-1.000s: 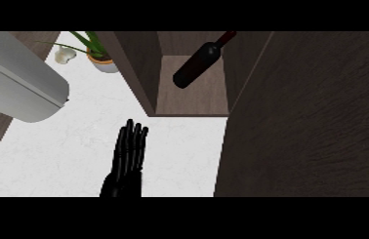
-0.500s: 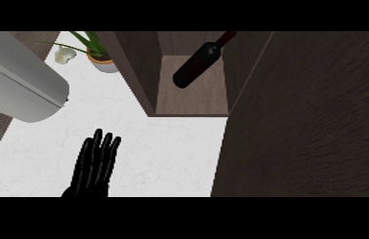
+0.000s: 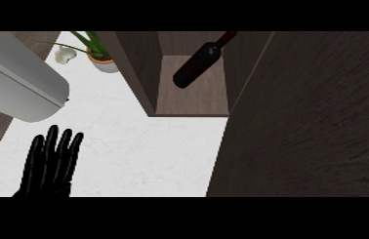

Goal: Pick up the wine, place it into the cabinet and close the cabinet

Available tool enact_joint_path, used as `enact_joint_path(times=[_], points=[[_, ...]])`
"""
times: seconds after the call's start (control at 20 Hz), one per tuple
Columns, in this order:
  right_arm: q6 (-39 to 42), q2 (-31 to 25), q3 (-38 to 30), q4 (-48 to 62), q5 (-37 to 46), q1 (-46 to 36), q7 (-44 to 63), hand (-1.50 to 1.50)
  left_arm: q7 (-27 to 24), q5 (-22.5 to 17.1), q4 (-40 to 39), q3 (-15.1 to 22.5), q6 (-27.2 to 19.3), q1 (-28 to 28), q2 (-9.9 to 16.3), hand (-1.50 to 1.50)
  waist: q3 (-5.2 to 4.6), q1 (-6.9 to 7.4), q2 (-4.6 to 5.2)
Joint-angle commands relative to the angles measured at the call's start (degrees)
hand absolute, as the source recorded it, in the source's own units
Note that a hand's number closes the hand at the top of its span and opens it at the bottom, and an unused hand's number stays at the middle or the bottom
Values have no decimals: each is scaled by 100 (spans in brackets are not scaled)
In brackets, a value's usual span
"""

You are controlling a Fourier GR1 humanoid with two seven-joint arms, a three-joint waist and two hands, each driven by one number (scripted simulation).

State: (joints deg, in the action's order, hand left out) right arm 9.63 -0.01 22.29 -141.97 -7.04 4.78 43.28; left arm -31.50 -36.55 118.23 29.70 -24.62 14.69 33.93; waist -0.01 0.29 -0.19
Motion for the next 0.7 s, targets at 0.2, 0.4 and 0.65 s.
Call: enact_joint_path(times=[0.2,0.4,0.65], points=[[72,0,1484,-629,96,-129,455,150,196,-836,402,-1191,563,491,492,-150,-6,19,-20],[-7,-100,1929,-878,280,-8,513,150,-158,-1005,-182,-1636,1312,848,556,-150,-7,4,-19],[-876,-1,3052,-419,1132,-430,342,150,-30,-931,-63,-1916,1405,954,642,-150,-8,4,-30]])
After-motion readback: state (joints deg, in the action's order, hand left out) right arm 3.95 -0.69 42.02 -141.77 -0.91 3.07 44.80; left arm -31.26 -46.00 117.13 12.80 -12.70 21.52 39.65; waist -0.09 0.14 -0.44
